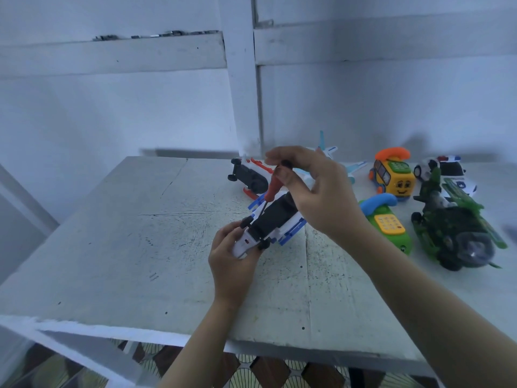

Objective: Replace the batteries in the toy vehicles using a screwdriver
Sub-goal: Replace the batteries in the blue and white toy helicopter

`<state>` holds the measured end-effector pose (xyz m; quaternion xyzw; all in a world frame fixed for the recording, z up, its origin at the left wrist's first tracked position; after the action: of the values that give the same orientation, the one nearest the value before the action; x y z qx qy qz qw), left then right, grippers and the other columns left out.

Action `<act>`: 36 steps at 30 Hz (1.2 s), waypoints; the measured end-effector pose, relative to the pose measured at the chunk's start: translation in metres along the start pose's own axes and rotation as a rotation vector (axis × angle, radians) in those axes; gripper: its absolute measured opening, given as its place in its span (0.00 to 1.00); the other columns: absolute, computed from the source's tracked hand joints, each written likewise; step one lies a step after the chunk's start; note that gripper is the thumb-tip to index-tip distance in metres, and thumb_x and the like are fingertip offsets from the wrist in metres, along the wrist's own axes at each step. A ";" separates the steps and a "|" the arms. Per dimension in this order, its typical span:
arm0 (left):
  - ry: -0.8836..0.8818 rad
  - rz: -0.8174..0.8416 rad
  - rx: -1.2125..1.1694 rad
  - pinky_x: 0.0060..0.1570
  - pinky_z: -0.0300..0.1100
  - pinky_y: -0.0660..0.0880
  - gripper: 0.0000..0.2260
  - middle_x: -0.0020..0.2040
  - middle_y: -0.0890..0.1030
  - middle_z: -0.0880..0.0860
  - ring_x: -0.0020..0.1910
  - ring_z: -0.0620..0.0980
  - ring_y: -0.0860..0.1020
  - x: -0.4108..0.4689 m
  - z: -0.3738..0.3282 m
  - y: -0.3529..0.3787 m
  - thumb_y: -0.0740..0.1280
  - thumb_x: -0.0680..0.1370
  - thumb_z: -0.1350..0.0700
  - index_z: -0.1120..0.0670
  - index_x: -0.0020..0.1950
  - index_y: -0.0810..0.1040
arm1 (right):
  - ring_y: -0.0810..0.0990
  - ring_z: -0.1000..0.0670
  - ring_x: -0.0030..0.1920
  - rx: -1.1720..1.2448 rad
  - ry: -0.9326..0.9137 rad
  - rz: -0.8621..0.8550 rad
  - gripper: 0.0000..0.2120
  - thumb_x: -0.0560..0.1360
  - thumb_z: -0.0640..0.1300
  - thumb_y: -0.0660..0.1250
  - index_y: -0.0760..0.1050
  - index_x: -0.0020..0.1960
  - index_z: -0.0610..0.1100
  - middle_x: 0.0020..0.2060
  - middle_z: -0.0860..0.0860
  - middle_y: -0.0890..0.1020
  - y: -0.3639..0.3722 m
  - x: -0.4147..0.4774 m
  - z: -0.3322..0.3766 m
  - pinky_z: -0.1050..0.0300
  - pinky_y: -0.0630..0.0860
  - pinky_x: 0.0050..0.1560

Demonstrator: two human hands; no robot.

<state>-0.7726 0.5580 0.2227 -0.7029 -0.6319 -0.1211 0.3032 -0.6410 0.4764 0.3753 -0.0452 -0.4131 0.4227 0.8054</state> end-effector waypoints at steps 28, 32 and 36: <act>0.005 -0.010 0.012 0.47 0.21 0.70 0.18 0.53 0.79 0.52 0.52 0.40 0.76 -0.001 -0.001 0.001 0.80 0.63 0.65 0.64 0.51 0.82 | 0.75 0.60 0.46 0.125 -0.007 -0.063 0.12 0.70 0.44 0.74 0.82 0.53 0.51 0.42 0.51 0.80 0.010 -0.005 0.001 0.73 0.67 0.48; -0.002 -0.015 0.011 0.48 0.21 0.70 0.17 0.53 0.79 0.51 0.48 0.42 0.76 -0.001 0.001 0.001 0.80 0.63 0.66 0.64 0.49 0.82 | 0.80 0.59 0.42 0.109 -0.017 -0.047 0.11 0.73 0.38 0.71 0.79 0.55 0.45 0.39 0.56 0.82 0.009 -0.003 0.004 0.74 0.69 0.50; 0.006 -0.015 0.017 0.49 0.22 0.70 0.17 0.52 0.79 0.50 0.48 0.42 0.76 0.000 0.001 0.001 0.81 0.62 0.66 0.63 0.49 0.82 | 0.80 0.62 0.41 0.086 -0.036 0.068 0.13 0.77 0.35 0.65 0.78 0.60 0.43 0.42 0.56 0.82 0.011 -0.003 0.003 0.75 0.71 0.44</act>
<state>-0.7717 0.5585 0.2213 -0.6951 -0.6374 -0.1202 0.3100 -0.6517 0.4803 0.3704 -0.0171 -0.4071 0.4679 0.7843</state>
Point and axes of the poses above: each hand's wrist, its own x-axis towards the middle knuckle, its own y-axis out of the palm, z = x × y, the point moved 3 cm from there along x, towards the middle knuckle
